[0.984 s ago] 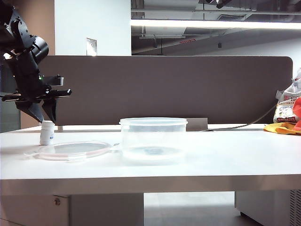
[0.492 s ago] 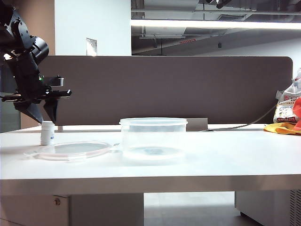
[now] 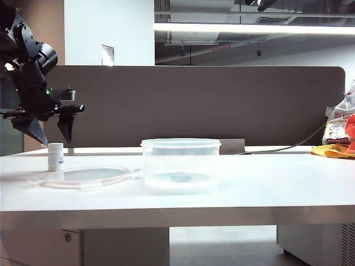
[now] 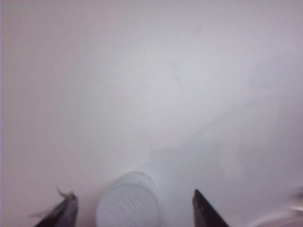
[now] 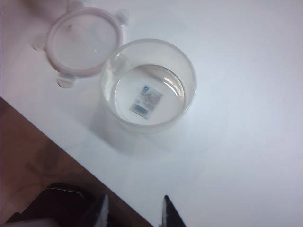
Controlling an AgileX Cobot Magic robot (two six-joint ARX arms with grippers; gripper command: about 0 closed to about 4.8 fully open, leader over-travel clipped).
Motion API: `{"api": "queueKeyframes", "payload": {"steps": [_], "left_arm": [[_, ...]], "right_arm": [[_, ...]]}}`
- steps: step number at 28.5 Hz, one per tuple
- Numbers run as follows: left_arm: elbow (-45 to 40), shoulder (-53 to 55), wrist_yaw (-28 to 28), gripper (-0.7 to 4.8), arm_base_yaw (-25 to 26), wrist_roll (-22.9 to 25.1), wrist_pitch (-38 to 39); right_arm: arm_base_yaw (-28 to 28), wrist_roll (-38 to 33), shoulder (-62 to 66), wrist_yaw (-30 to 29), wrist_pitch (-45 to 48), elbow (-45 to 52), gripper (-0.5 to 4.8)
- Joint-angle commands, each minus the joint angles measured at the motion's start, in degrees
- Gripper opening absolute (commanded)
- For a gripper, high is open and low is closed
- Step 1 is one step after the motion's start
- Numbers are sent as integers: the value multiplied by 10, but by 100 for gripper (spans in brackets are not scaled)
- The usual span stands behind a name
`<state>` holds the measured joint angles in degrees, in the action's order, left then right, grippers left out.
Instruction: Remove the lid of the round box, pick up the small white medicine bottle inside, and place it on the table.
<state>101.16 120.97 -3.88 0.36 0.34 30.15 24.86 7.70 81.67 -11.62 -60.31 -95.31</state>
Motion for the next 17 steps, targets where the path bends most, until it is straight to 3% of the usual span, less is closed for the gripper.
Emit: {"api": "queueKeyframes", "payload": {"steps": [1,7,10,12,14,17], "left_arm": [[2,-37,0,314,-1,-4,-24],[2,-123,-6,309,-1,-49,-54],[2,-182,-32,303,-1,-71,-46],[2,-217,-51,268,-1,-72,-36],[2,-257,-61,226,-1,-62,-17],[1,-311,-70,205,-2,-35,12]], "right_arm": [[0,23,-3,-16,14,-1,147],[0,31,-5,-64,33,-1,145],[0,44,-15,-42,22,-1,117],[-1,48,-24,-6,15,-1,107],[-10,58,-37,31,8,-1,107],[-36,59,-61,29,3,-1,107]]}}
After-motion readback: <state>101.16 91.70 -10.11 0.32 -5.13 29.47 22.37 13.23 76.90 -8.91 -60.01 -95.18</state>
